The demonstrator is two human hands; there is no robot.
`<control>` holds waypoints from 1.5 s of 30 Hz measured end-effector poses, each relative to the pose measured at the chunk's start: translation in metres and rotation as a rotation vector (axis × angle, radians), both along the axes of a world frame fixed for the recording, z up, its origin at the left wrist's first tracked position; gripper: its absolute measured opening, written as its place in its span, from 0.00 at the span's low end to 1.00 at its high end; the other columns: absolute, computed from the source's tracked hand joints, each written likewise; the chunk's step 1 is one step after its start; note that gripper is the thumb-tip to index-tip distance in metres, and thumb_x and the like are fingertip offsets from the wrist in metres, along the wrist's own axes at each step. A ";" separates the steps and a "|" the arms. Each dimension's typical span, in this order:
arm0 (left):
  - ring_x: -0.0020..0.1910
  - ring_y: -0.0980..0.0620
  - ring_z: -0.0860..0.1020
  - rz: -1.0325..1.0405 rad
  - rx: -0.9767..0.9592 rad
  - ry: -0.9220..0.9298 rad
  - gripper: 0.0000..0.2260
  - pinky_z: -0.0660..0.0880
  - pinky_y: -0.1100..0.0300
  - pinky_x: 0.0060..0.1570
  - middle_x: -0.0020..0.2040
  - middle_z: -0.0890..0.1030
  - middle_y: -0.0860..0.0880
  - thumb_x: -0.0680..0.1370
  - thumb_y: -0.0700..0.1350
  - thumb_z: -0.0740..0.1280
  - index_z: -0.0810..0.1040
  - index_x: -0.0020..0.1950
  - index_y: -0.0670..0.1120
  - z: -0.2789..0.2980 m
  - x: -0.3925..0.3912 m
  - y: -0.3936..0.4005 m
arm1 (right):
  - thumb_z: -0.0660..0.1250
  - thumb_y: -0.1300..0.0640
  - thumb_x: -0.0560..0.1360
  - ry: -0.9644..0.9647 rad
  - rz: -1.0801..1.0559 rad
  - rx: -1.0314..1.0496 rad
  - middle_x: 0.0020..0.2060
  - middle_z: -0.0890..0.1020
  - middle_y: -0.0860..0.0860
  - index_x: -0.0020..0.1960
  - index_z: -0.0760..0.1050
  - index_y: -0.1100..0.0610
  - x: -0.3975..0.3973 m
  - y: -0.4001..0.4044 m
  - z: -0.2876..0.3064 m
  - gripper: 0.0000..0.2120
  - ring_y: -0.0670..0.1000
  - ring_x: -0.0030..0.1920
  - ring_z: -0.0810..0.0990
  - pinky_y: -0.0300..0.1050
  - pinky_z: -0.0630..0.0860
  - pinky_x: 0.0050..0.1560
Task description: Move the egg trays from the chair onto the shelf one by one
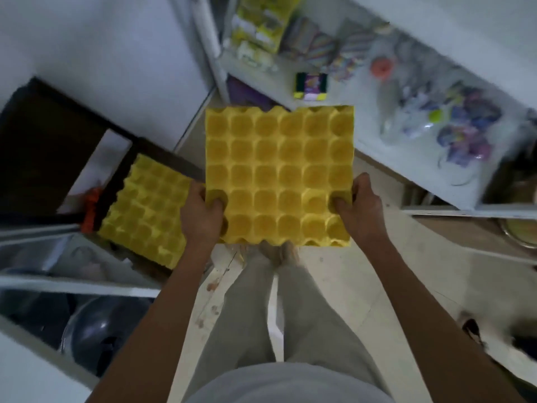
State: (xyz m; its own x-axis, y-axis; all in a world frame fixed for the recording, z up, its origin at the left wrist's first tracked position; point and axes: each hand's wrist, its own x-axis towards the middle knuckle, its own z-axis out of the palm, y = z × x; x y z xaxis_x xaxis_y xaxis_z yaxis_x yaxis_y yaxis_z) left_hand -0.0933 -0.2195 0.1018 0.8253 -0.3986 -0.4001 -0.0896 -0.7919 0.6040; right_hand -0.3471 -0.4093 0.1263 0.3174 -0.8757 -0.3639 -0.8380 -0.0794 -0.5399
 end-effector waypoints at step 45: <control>0.49 0.47 0.78 -0.411 -0.114 0.196 0.10 0.75 0.49 0.48 0.50 0.79 0.48 0.77 0.48 0.70 0.71 0.54 0.49 0.197 -0.045 -0.241 | 0.70 0.54 0.76 -0.329 -0.481 0.116 0.49 0.82 0.53 0.57 0.72 0.53 -0.130 -0.091 0.199 0.12 0.54 0.48 0.82 0.61 0.82 0.51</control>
State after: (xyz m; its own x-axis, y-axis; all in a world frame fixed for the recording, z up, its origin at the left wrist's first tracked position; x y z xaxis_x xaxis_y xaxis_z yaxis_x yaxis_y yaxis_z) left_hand -0.1380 -0.4601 0.2984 0.5026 -0.7271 -0.4676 -0.2574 -0.6422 0.7220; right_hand -0.4771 -0.5000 0.3252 0.0072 -0.9096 -0.4154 -0.5523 0.3427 -0.7599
